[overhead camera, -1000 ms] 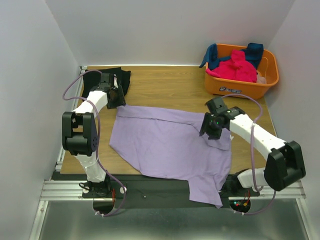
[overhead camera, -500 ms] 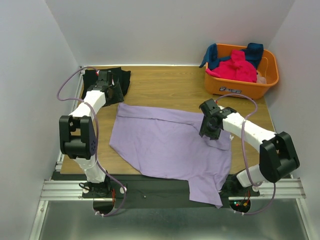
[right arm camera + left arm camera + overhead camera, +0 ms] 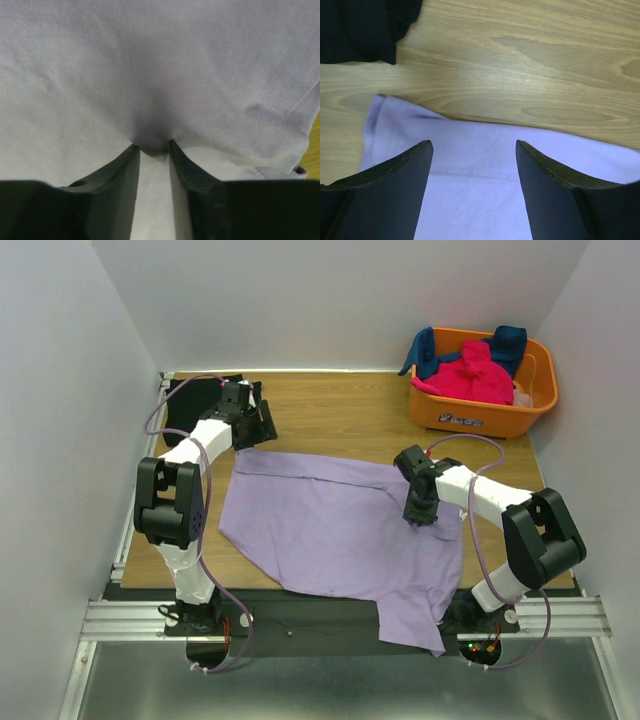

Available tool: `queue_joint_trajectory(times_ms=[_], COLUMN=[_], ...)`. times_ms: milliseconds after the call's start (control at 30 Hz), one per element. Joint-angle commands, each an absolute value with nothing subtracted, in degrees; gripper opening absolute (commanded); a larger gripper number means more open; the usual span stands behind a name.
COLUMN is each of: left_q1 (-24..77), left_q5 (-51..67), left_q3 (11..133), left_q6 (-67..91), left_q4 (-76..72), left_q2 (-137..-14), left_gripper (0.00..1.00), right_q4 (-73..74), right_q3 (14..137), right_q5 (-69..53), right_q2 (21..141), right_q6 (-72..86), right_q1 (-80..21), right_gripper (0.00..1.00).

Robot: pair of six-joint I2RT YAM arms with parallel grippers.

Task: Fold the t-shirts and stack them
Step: Fold the tshirt

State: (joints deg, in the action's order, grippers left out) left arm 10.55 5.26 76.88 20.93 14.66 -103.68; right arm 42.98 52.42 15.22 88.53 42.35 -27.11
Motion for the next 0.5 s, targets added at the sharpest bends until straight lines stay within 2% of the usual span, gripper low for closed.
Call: queue_joint_trajectory(times_ms=[0,133,233,467], left_q1=[10.2,10.2,10.2,10.2], left_q5=[7.6,8.1,8.1,7.7], left_q3=[74.6,70.0,67.4,65.5], left_q6=[23.4,24.0,24.0,22.9], left_q4=[10.6,8.4,7.4,6.6], left_q2=[-105.3,-105.8,-105.9,-107.3], left_gripper=[0.79,0.79,0.79,0.79], right_q4=[41.4,41.6,42.6,47.1], right_q3=[53.0,53.4,54.7,57.1], right_q5=[16.9,14.8,10.5,5.4], right_q2=[88.9,88.2,87.1,82.9], right_q6=[42.4,42.2,41.5,40.8], right_q1=[-27.9,-27.9,-27.9,-27.8], right_gripper=[0.31,0.13,0.06,0.04])
